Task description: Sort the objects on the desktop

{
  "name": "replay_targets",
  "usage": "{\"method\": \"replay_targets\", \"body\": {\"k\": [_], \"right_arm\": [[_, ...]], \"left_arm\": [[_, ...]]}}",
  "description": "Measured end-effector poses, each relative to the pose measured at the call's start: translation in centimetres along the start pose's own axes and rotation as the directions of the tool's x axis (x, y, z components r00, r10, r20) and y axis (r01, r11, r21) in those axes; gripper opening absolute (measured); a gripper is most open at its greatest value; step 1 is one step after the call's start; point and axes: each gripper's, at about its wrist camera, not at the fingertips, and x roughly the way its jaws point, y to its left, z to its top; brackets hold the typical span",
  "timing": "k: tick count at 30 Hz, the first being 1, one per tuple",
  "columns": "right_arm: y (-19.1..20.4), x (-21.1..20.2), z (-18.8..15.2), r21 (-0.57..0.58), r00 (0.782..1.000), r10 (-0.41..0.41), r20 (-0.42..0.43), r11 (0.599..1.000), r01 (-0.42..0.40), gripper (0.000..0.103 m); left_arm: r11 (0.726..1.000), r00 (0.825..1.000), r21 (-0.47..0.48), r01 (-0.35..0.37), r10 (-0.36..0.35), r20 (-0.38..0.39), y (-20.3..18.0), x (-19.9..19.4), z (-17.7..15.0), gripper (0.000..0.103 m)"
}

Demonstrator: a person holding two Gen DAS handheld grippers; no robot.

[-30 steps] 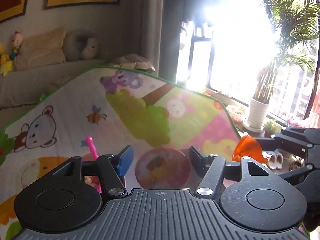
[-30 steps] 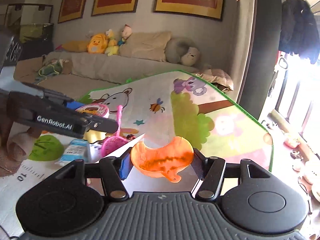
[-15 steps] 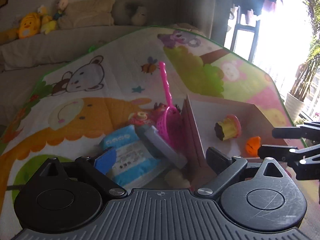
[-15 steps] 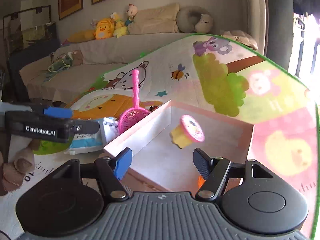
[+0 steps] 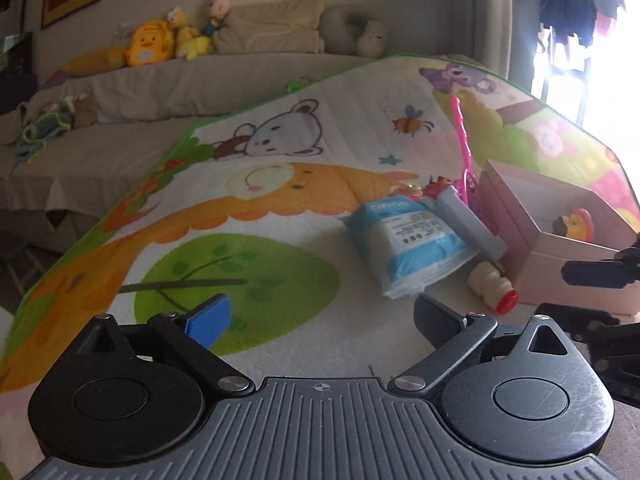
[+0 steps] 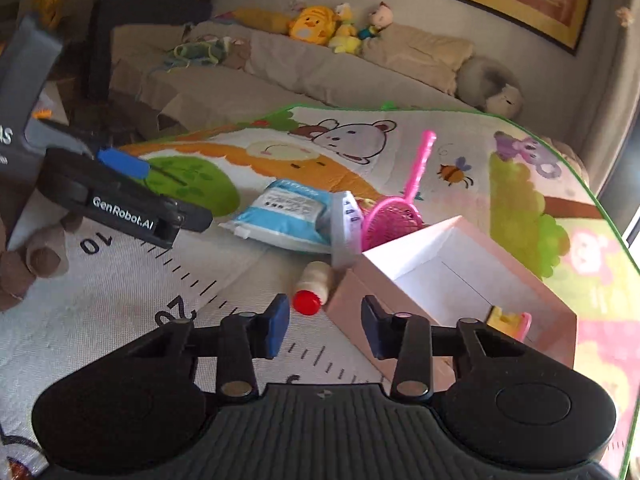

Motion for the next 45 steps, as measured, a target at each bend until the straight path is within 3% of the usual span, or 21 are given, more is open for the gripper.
{"method": "replay_targets", "body": {"k": [4,8,12,15,18,21,23,25,29,31,33,35,36,37,38,39,40,42,45], "right_arm": [[2.9,3.8,0.9,-0.121,0.993,-0.117,-0.015,0.986,0.114,0.035],[3.1,6.4,1.5,-0.111,0.987,-0.140,-0.084,0.985,0.130,0.025],[1.9,4.0,1.4,-0.024,0.994,0.005,-0.105,1.000,-0.007,0.025],[0.7,0.6,-0.1,0.037,0.987,0.116,-0.112,0.993,-0.112,0.025],[-1.0,-2.2,-2.1,0.080,0.989,0.094,-0.110,0.993,-0.085,0.025],[-3.6,-4.0,-4.0,0.179,0.996,0.013,-0.089,0.984,0.003,0.041],[-5.3,-5.0,-5.2,0.279,0.998,-0.020,-0.063,0.960,0.037,0.064],[-6.3,-5.7,-6.2,0.359,0.999,-0.027,-0.036,0.933,0.038,0.068],[-7.2,-6.0,-8.2,0.494,0.998,-0.064,0.008,0.868,0.052,0.078],[-7.3,-5.6,-8.9,0.535,0.998,-0.059,0.011,0.844,0.045,0.079],[-7.4,-5.3,-9.5,0.559,0.998,-0.059,0.009,0.828,0.044,0.079],[-7.7,-5.1,-10.0,0.579,0.999,-0.052,0.008,0.814,0.038,0.083],[-8.0,-5.2,-10.2,0.593,0.999,-0.044,0.016,0.805,0.026,0.083],[-8.3,-5.2,-10.4,0.610,0.999,-0.040,0.029,0.793,0.014,0.085],[-8.5,-5.3,-10.5,0.622,0.999,-0.038,0.035,0.783,0.008,0.089],[-8.7,-5.1,-10.6,0.634,0.999,-0.032,0.036,0.773,0.002,0.091],[-8.9,-5.1,-10.7,0.641,0.999,-0.026,0.037,0.767,-0.003,0.091],[-8.9,-5.1,-10.8,0.648,0.999,-0.026,0.038,0.762,-0.005,0.091],[-9.0,-5.2,-10.9,0.650,0.999,-0.029,0.042,0.760,-0.005,0.092]], "left_arm": [[0.999,0.999,-0.031,0.037,-0.037,-0.009,0.6,-0.1,-0.8,0.102],[0.997,0.998,-0.047,0.061,-0.060,0.016,0.9,-0.5,-1.0,0.103],[0.996,0.998,-0.055,0.066,-0.065,0.022,1.0,-0.6,-1.0,0.103],[0.997,0.998,-0.040,0.062,-0.061,0.021,0.7,-0.5,-0.9,0.103],[0.997,0.997,0.018,0.080,-0.081,0.014,-0.4,-0.6,-0.8,0.103],[0.987,0.994,0.118,0.107,-0.110,0.019,-2.3,-0.6,-0.4,0.103],[0.978,0.995,0.189,0.086,-0.094,0.036,-3.9,-0.2,0.1,0.103],[0.972,0.997,0.227,0.057,-0.069,0.046,-5.2,0.7,1.0,0.103],[0.956,0.995,0.285,0.071,-0.086,0.041,-7.3,3.0,2.9,0.103],[0.936,0.997,0.350,0.037,-0.057,0.049,-8.1,4.2,3.4,0.103],[0.907,0.997,0.417,-0.059,0.029,0.077,-8.4,5.2,3.6,0.103],[0.862,0.980,0.468,-0.194,0.151,0.127,-8.0,6.2,3.9,0.103],[0.855,0.973,0.466,-0.227,0.178,0.147,-7.5,6.2,4.2,0.103],[0.866,0.975,0.452,-0.215,0.165,0.149,-7.0,6.1,4.6,0.103],[0.888,0.985,0.432,-0.155,0.104,0.138,-6.6,5.6,5.0,0.103],[0.908,0.994,0.416,-0.053,0.006,0.113,-6.3,5.0,5.4,0.103],[0.910,0.993,0.412,0.042,-0.085,0.086,-6.3,4.5,5.7,0.103],[0.879,0.976,0.448,0.165,-0.212,0.056,-7.3,4.0,5.8,0.103],[0.791,0.961,0.572,0.216,-0.275,0.017,-9.8,4.8,4.9,0.103]]}}
